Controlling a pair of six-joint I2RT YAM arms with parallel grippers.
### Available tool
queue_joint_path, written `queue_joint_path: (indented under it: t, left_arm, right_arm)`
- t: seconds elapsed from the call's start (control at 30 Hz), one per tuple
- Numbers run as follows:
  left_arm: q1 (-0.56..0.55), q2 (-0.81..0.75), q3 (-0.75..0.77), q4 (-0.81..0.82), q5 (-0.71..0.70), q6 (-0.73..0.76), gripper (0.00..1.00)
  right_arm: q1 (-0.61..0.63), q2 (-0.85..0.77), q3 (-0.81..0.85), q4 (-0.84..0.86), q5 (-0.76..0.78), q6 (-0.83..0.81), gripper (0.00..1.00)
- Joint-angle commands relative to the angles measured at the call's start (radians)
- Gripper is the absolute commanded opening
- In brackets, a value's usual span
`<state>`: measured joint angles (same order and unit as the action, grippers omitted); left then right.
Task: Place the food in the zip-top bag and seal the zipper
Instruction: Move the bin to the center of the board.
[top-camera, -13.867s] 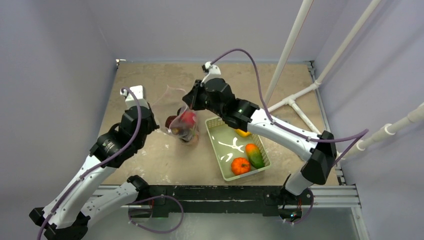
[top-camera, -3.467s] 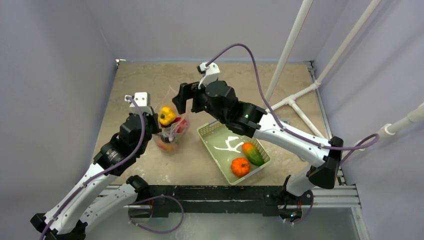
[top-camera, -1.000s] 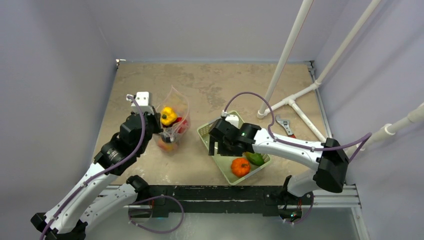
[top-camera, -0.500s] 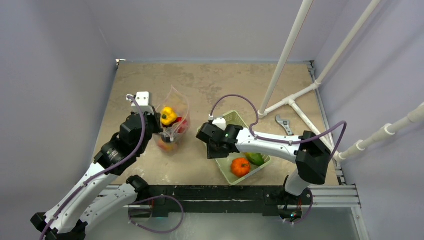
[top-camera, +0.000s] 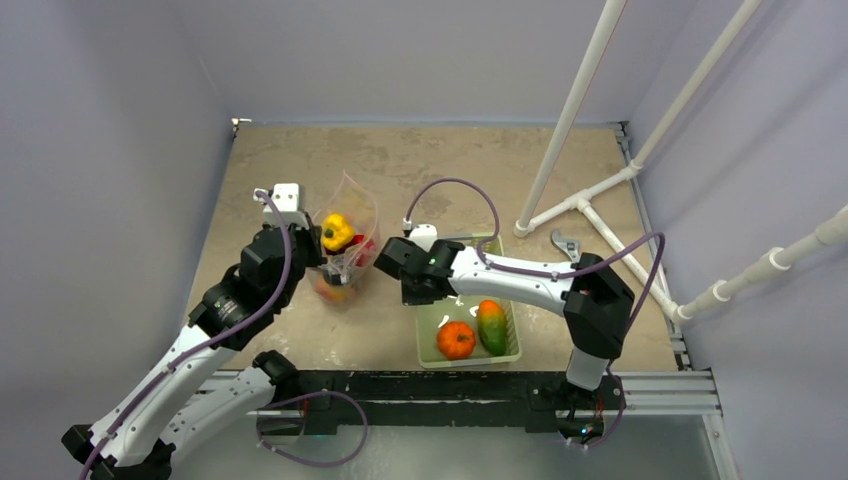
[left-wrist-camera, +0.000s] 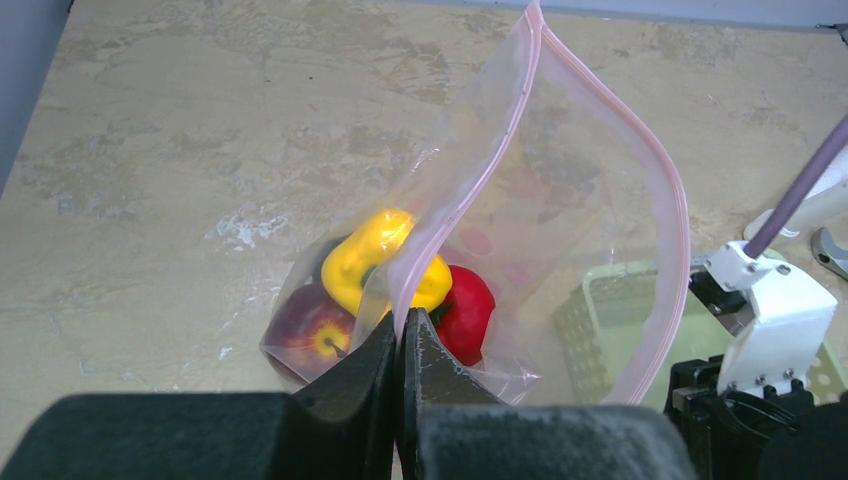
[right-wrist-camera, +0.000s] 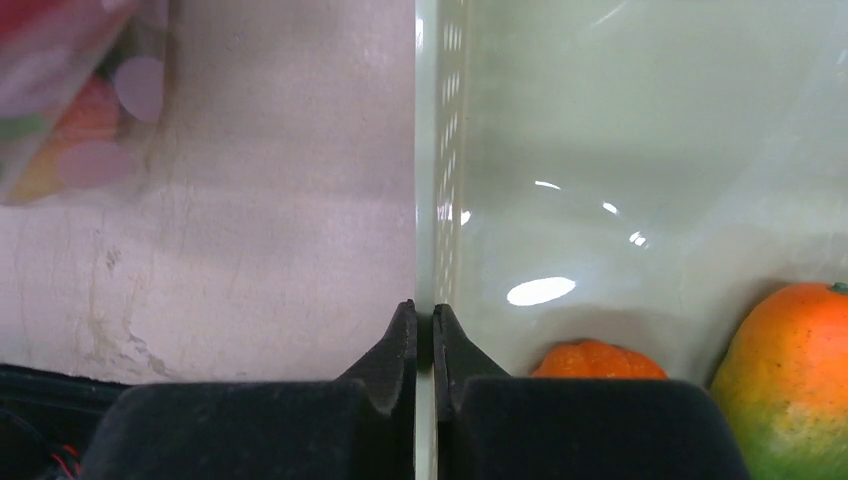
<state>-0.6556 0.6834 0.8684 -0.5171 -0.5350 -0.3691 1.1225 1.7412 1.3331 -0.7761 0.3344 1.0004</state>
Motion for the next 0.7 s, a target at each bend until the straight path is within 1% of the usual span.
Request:
queue_joint_path:
  t: [0.0,0.23,0.33,0.67]
  left_arm:
    - [0.003,0.000,-0.002,0.035,0.000,0.021,0.00]
    - [0.003,0.001,-0.002,0.031,0.001,0.019,0.00]
    - [0.003,0.001,-0.002,0.030,-0.001,0.019,0.00]
    - [0.003,0.002,-0.002,0.029,-0.007,0.018,0.00]
  right_arm:
    - [-0.033,0.042,0.109,0.009,0.102,-0.021,0.00]
    - [-0.137,0.054,0.187,0.093,0.136,-0.141,0.00]
    - [-0.172,0.058,0.202,0.146,0.115,-0.205,0.00]
    - [-0.190,0.148,0.264,0.196,0.097,-0.281,0.00]
